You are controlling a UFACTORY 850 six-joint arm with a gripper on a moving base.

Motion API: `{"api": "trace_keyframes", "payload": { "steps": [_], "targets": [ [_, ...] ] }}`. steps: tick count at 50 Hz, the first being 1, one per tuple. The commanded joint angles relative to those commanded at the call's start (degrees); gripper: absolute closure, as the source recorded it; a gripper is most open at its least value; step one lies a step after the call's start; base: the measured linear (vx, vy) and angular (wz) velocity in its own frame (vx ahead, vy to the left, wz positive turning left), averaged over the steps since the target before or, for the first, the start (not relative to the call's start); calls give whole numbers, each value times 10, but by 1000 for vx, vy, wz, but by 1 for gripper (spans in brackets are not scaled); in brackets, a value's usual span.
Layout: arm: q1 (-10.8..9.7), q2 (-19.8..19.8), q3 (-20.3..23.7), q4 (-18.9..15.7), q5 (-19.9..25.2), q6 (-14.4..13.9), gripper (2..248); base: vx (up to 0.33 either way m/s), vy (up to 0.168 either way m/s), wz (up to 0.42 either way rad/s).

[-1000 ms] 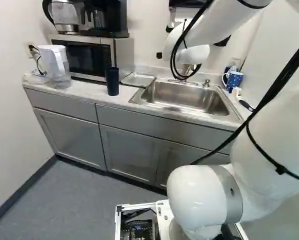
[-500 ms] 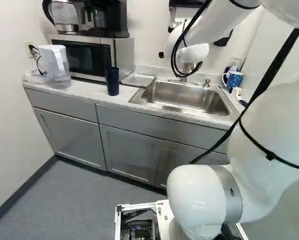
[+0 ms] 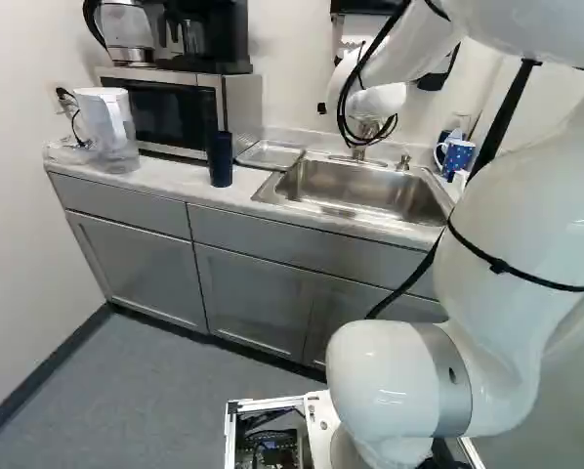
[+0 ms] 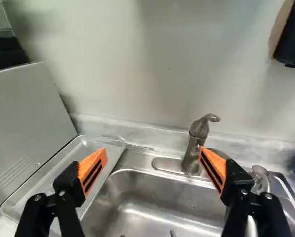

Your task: Rinse the cup and place it in the tray

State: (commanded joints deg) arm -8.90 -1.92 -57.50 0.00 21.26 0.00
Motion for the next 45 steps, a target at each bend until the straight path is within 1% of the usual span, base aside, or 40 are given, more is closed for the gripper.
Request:
{"api": "trace_keyframes", "payload": {
  "steps": [28,39,45],
  "targets": [
    [-19,-84,-88,0,-1,0,3,0,0,0],
    [-23,-108,-115,0,-1,0,3,0,0,0],
    [-25,-114,-121,0,-1,0,3,0,0,0]
  ]
}}
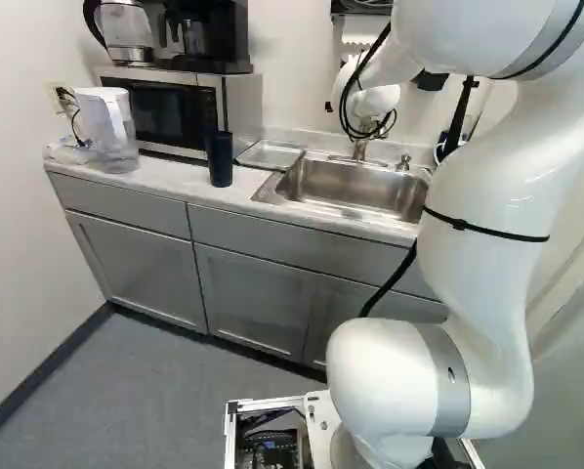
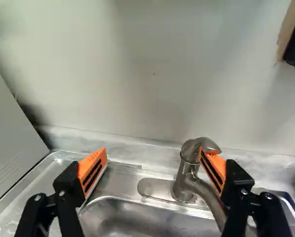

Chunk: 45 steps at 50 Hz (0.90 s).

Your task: Rinse the cup and place it in the tray

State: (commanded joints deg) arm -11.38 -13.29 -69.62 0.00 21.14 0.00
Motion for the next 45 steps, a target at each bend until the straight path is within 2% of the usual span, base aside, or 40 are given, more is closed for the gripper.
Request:
{"api": "trace_keyframes", "payload": {
  "steps": [16,45],
  "targets": [
    [-2,-8,-9,0,7,0,3,0,0,0],
    [-4,-22,-25,0,57,0,3,0,0,0]
  ]
}}
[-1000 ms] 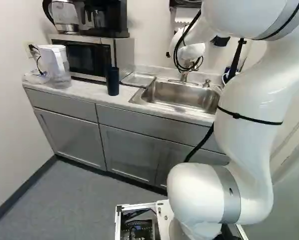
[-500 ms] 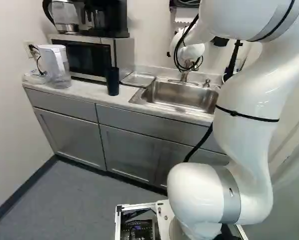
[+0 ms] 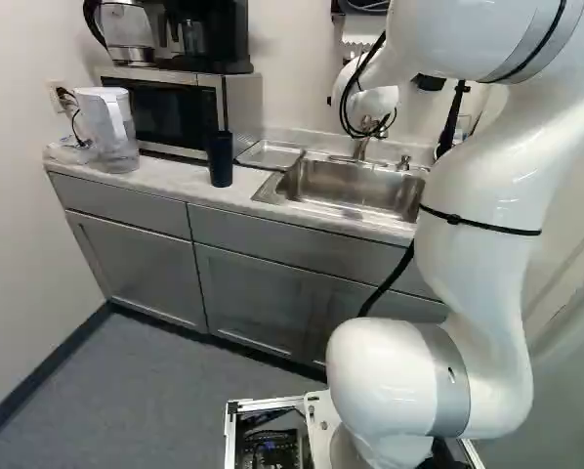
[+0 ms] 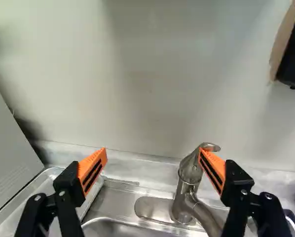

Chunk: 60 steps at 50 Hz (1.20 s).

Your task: Rinse the cup and place it in the tray

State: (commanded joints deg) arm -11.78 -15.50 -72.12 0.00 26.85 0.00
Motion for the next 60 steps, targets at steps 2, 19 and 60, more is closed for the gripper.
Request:
{"api": "trace_keyframes", "payload": {
  "steps": [2,19,60],
  "targets": [
    [0,-1,-1,0,4,0,3,0,0,0],
    [-1,-6,-7,0,9,0,3,0,0,0],
    [27,50,55,0,9,0,3,0,0,0]
  ]
}}
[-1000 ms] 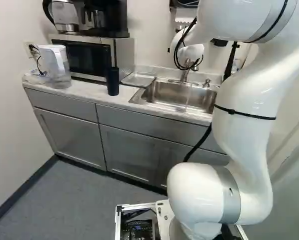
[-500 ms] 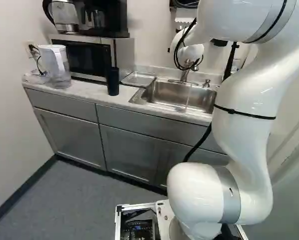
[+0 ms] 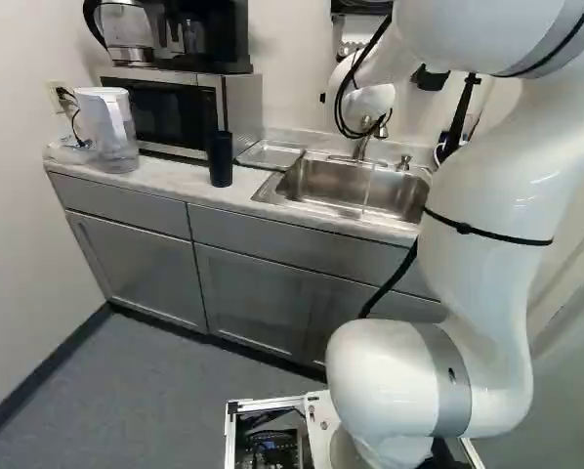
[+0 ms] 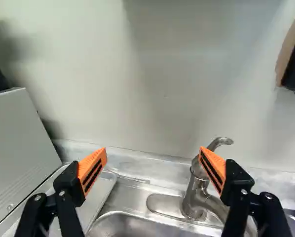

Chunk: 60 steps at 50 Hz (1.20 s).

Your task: Rinse the cup and place it in the tray

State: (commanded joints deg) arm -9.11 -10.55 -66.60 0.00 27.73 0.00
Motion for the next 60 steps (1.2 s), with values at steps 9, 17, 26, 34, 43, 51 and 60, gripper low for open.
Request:
{"api": "trace_keyframes", "payload": {
  "steps": [9,17,26,34,43,51,60],
  "targets": [
    [10,22,24,0,-1,0,3,0,0,0],
    [19,42,45,0,-10,0,3,0,0,0],
    [29,65,69,0,-29,0,3,0,0,0],
    [38,84,89,0,-51,0,3,0,0,0],
    [45,106,111,0,-80,0,3,0,0,0],
    [47,126,130,0,-110,0,3,0,0,0],
    [48,147,151,0,-144,0,3,0,0,0]
  ]
}}
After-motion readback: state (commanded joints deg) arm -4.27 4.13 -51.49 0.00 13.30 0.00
